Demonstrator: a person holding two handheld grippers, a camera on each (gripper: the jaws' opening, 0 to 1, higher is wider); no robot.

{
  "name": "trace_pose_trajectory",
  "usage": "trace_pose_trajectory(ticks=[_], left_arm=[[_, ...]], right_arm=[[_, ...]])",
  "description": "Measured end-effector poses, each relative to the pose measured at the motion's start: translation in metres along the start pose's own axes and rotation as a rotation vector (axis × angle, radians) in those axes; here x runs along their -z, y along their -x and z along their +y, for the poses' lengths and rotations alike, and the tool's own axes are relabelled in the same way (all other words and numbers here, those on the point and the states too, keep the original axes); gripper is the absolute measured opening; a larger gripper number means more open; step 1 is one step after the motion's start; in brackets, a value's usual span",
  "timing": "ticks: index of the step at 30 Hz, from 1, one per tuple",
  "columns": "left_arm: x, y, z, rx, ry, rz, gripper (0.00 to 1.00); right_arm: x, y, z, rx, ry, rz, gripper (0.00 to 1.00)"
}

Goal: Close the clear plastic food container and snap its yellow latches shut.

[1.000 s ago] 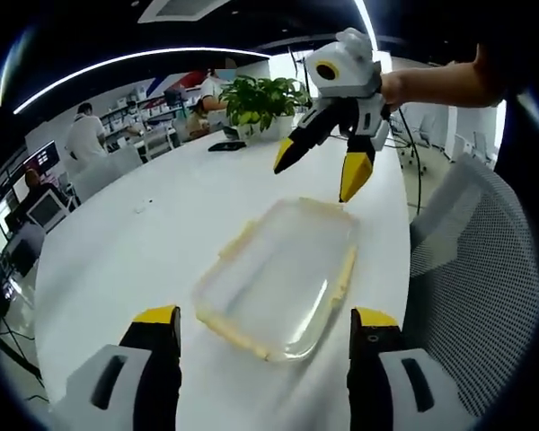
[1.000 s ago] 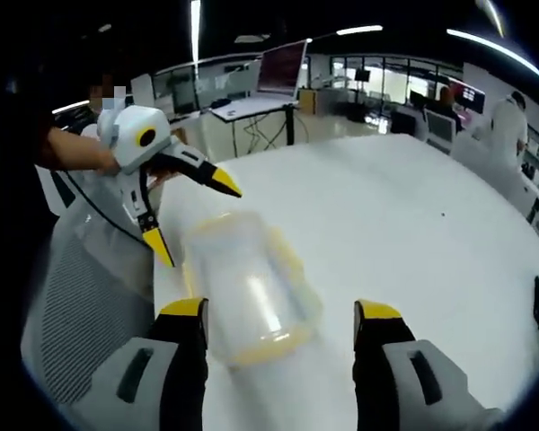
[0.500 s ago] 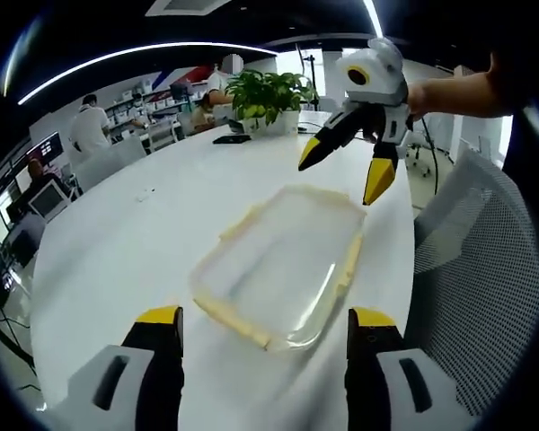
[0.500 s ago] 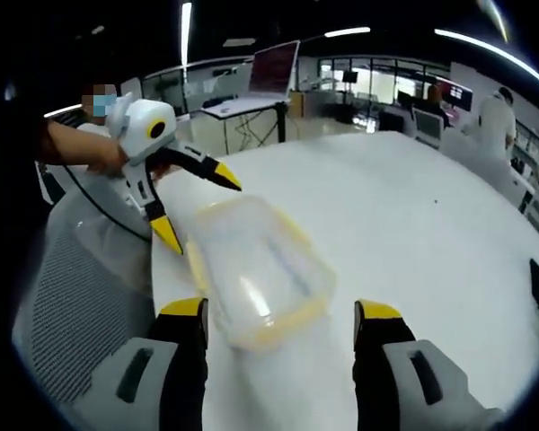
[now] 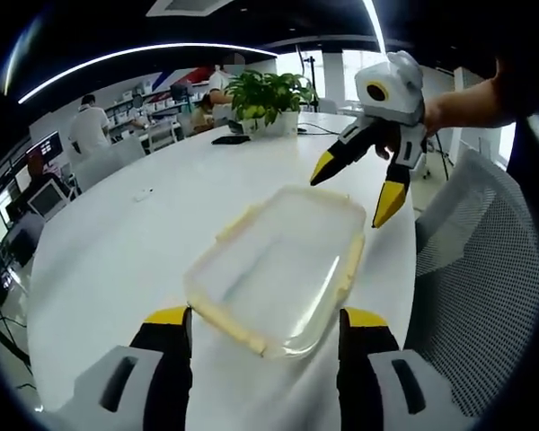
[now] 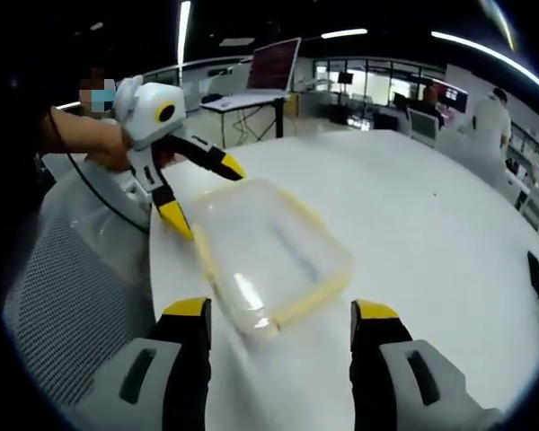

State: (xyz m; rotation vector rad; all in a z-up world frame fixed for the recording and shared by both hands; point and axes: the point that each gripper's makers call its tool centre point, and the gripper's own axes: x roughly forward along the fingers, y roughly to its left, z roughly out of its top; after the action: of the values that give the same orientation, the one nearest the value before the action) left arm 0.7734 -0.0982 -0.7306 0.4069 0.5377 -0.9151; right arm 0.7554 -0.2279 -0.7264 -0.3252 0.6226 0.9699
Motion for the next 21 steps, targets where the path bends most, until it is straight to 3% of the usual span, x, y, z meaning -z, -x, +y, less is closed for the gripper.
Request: trace_pose_trajectory(ticks=[11, 21], left_arm=[[0.0055, -0.0017, 0.0006, -0.009, 0.012, 0.016, 0.55], [0.0077, -0.0013, 0.0014, -0.014, 0.014, 0.017, 0.51]], right_arm=[[0.0016, -0.0041, 0.0014, 0.021, -0.021, -0.022, 0.47], [-0.0009, -0.0066, 0.0024, 0.021, -0.019, -0.025, 0.46]])
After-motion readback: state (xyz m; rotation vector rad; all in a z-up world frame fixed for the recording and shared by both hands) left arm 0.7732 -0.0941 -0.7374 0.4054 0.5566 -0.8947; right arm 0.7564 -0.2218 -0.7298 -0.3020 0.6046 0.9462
